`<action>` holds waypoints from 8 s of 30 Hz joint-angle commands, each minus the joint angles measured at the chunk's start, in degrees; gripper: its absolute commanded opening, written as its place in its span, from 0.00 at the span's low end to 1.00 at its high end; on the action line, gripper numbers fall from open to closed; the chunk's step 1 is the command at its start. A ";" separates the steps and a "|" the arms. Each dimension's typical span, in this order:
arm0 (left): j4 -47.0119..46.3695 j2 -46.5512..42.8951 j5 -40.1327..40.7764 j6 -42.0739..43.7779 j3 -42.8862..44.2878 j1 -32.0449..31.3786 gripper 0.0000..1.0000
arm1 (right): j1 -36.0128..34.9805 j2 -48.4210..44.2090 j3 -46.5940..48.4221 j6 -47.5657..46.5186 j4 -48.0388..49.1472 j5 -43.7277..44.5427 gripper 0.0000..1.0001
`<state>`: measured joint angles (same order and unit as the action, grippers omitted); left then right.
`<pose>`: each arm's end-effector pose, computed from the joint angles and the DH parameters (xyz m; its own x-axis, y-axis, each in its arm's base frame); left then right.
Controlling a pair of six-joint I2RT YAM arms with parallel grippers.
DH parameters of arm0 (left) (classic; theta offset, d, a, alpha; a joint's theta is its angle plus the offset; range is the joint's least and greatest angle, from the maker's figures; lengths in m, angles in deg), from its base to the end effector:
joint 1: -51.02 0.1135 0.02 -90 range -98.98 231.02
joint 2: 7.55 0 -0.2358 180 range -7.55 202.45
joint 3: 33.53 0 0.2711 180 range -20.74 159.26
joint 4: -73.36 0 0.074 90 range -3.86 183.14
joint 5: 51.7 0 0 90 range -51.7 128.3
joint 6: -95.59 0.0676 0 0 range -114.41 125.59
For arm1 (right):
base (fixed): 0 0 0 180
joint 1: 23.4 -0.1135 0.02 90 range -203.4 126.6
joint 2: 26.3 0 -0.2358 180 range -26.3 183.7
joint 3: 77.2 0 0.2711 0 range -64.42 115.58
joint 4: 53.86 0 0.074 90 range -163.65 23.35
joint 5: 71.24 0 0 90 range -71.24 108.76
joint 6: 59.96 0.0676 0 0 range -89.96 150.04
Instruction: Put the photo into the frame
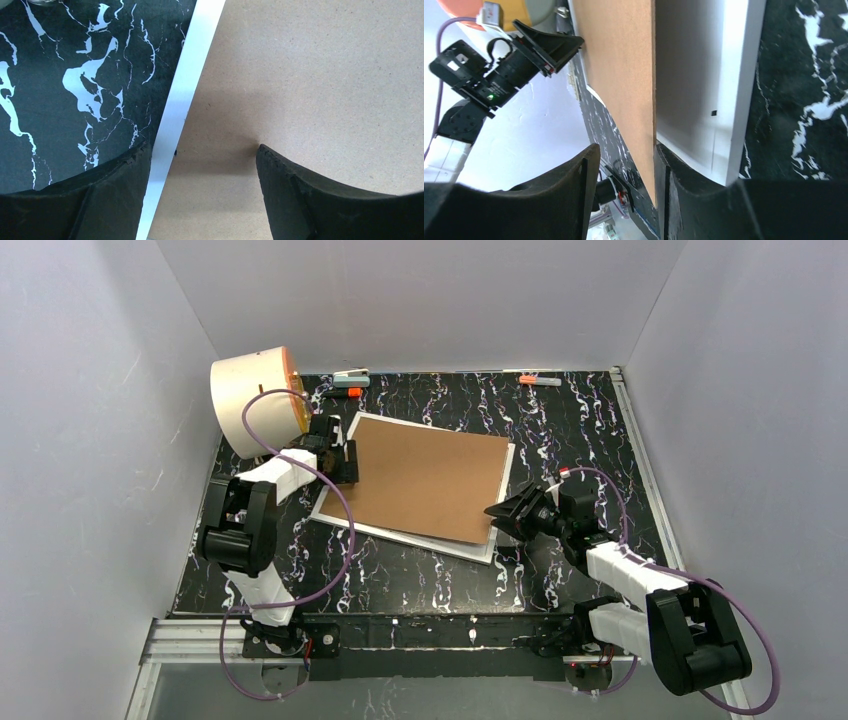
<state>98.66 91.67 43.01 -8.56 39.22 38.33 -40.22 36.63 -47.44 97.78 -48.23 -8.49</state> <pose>0.3797 -0.0798 0.1144 -0.7845 -0.0731 -0.6158 -0.0231 0.9958 -0.0887 0.2385 0.1044 0.1131 -0.7654 0.6282 -0.1400 0.1649 0.4017 0.9008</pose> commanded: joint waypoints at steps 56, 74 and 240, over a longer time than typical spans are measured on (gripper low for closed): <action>4.77 -17.04 -13.83 2.47 1.12 -6.20 0.89 | -4.41 22.78 16.22 9.80 27.94 -8.66 0.53; -1.56 -26.54 0.24 15.75 -4.79 -31.36 0.98 | -4.82 21.98 19.99 14.65 22.48 -7.30 0.49; -17.08 -9.09 4.29 0.73 -18.91 5.04 0.98 | -9.62 34.62 31.93 -5.63 4.61 -11.09 0.57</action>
<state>77.06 82.06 51.90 -6.53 21.10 43.53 -48.57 74.25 -15.03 86.13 -61.22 -13.14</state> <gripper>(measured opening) 0.983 0.573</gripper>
